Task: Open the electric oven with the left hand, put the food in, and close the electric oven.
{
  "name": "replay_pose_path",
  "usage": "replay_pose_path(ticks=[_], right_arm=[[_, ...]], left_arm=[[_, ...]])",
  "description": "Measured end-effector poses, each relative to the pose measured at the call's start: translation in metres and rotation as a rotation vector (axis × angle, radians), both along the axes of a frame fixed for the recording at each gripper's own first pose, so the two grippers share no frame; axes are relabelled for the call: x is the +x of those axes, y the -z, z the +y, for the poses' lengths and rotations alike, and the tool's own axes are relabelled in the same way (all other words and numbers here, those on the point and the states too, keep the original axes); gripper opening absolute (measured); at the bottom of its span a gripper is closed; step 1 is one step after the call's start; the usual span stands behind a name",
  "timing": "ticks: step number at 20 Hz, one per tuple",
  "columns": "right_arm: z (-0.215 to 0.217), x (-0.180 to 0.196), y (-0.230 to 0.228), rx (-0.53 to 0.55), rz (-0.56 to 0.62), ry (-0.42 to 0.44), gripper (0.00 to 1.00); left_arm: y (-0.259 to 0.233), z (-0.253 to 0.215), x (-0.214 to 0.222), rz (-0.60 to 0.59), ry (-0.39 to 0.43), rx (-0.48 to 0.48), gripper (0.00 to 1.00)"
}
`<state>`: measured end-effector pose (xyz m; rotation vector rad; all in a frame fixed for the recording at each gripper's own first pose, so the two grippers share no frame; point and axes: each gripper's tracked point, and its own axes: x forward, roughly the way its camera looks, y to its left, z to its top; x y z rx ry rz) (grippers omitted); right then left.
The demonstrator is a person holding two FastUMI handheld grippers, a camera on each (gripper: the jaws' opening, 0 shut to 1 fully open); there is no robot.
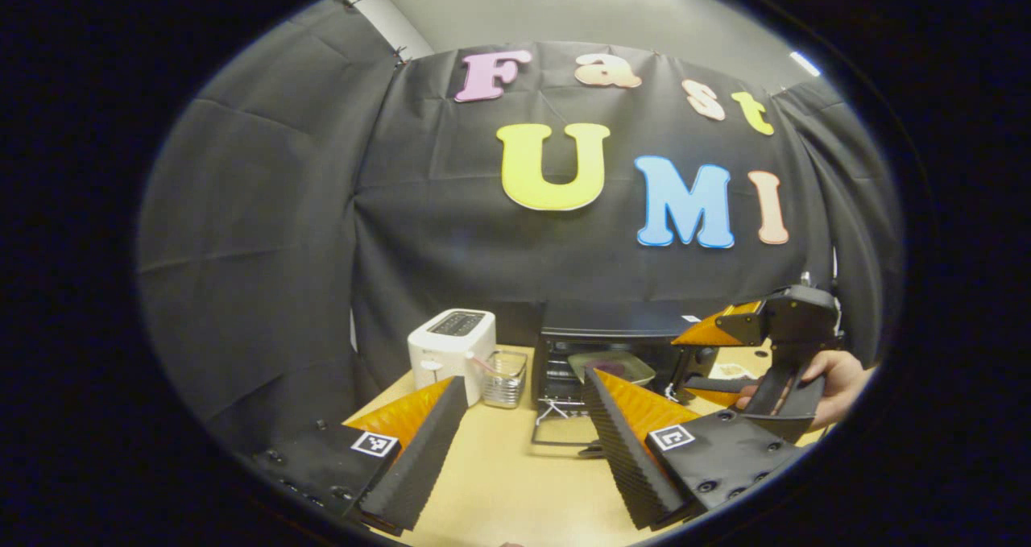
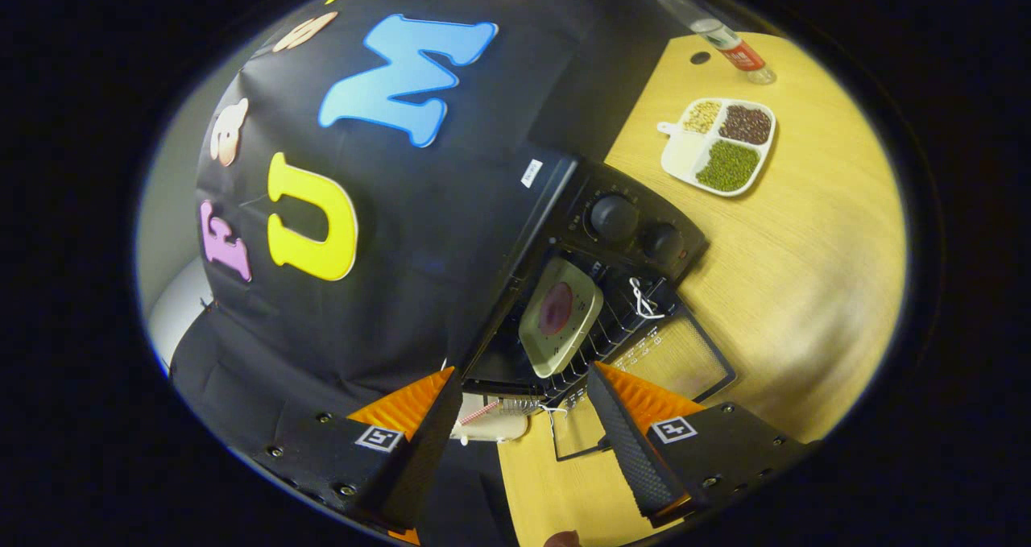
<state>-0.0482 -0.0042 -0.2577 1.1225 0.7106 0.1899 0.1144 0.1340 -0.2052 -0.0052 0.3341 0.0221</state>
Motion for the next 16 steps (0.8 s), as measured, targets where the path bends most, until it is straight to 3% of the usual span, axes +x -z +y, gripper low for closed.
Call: replay_pose_path(ticks=[6, 16], right_arm=[[-0.051, -0.035, -0.028, -0.181, -0.149, -0.052, 0.96], [-0.132, -0.079, -0.063, -0.620, -0.378, -0.070, 0.96]], left_arm=[[0.046, -0.036, -0.003, 0.091, 0.063, -0.037, 0.98], [0.131, -0.106, 0.003, 0.255, 0.209, -0.068, 0.98]])
